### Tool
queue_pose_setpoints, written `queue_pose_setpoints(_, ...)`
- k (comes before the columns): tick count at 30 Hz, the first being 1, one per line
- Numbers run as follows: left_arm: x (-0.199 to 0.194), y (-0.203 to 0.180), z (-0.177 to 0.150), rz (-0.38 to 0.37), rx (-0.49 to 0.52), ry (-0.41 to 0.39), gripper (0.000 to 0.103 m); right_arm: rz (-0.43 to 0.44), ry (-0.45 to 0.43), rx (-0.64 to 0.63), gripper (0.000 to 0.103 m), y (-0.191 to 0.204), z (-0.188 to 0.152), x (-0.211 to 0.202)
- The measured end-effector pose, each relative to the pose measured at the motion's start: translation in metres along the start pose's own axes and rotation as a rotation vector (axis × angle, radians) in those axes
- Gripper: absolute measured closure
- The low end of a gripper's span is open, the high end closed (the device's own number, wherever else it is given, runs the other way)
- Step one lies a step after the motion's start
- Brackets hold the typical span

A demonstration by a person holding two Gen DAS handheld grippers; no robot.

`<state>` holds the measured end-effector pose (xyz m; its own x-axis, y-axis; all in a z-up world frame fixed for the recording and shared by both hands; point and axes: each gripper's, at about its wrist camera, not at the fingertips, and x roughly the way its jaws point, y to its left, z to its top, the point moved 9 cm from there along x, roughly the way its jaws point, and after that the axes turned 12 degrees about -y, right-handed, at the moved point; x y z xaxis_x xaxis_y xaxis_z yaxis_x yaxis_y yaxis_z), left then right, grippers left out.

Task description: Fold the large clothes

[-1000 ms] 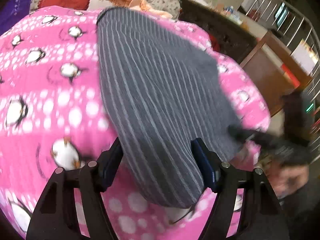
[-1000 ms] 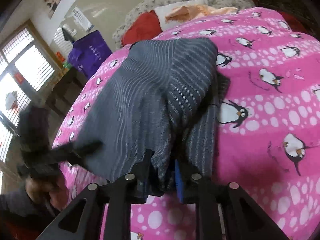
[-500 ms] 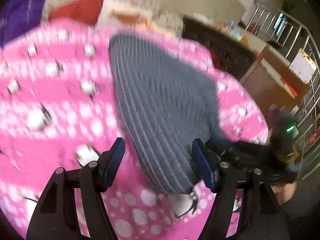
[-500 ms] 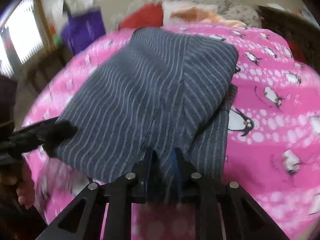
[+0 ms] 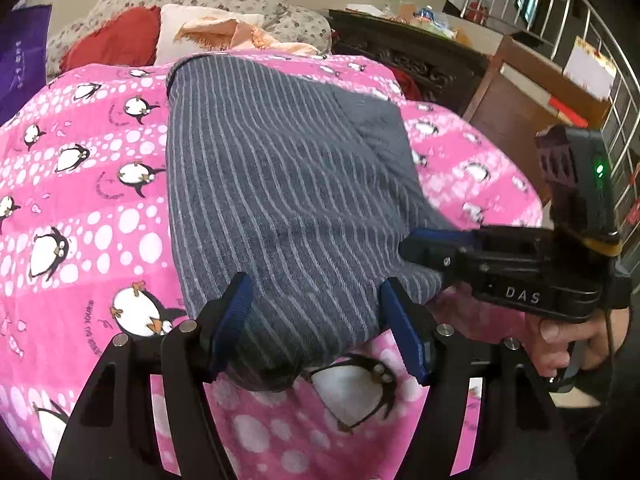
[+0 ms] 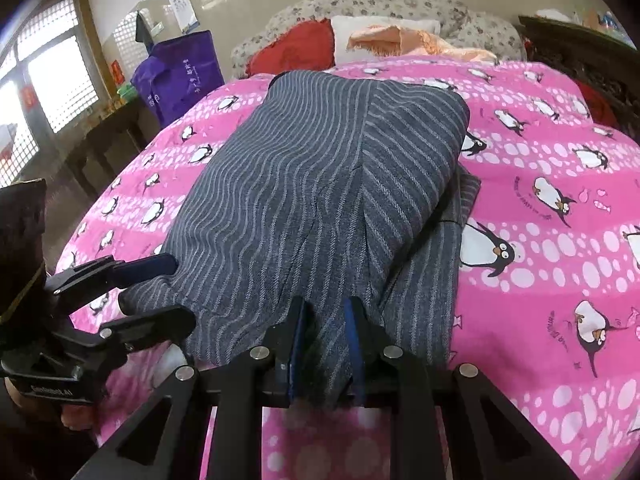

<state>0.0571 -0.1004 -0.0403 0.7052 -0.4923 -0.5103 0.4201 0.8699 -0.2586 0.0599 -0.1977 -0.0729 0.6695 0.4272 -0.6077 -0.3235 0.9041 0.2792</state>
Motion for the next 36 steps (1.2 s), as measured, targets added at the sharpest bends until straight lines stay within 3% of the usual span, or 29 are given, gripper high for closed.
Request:
queue_pose_setpoints(3,-0.015,0.005,0.039,-0.010,-0.055,-0.075,0.037,-0.006,-0.059,0.034,0.083,-0.003,0.035,-0.016)
queue_pose_setpoints(6,-0.017,0.026,0.093,0.075,-0.081,-0.189,0.036,-0.076,-0.186,0.076,0.081,-0.007,0.092,-0.024)
queue_pose_setpoints(9,0.011,0.054,0.141,0.174,-0.148,-0.226,0.037,-0.196,-0.246,0.157,0.077,-0.014,0.130,-0.011)
queue_pose_setpoints(12,0.051,0.074,0.163,0.270,-0.192,-0.195,0.037,-0.239,-0.273,0.233,0.076,-0.017,0.156,0.017)
queue_pose_setpoints(16,0.102,0.084,0.159,0.292,-0.207,-0.125,0.036,-0.347,-0.218,0.176,0.075,-0.042,0.147,0.070)
queue_pose_setpoints(19,0.144,0.096,0.133,0.317,-0.207,-0.035,0.037,-0.351,-0.139,0.186,0.075,-0.065,0.117,0.097)
queue_pose_setpoints(21,0.161,0.101,0.116,0.312,-0.232,0.002,0.036,-0.315,-0.141,0.224,0.074,-0.075,0.103,0.104)
queue_pose_setpoints(26,0.176,0.099,0.111,0.311,-0.191,0.015,0.021,-0.287,-0.138,0.252,0.072,-0.079,0.098,0.114)
queue_pose_setpoints(33,0.182,0.103,0.111,0.358,-0.175,0.044,0.018,-0.242,-0.136,0.302,0.071,-0.082,0.101,0.119)
queue_pose_setpoints(36,0.170,0.098,0.119,0.338,-0.163,0.077,0.018,-0.196,-0.109,0.329,0.068,-0.081,0.104,0.108)
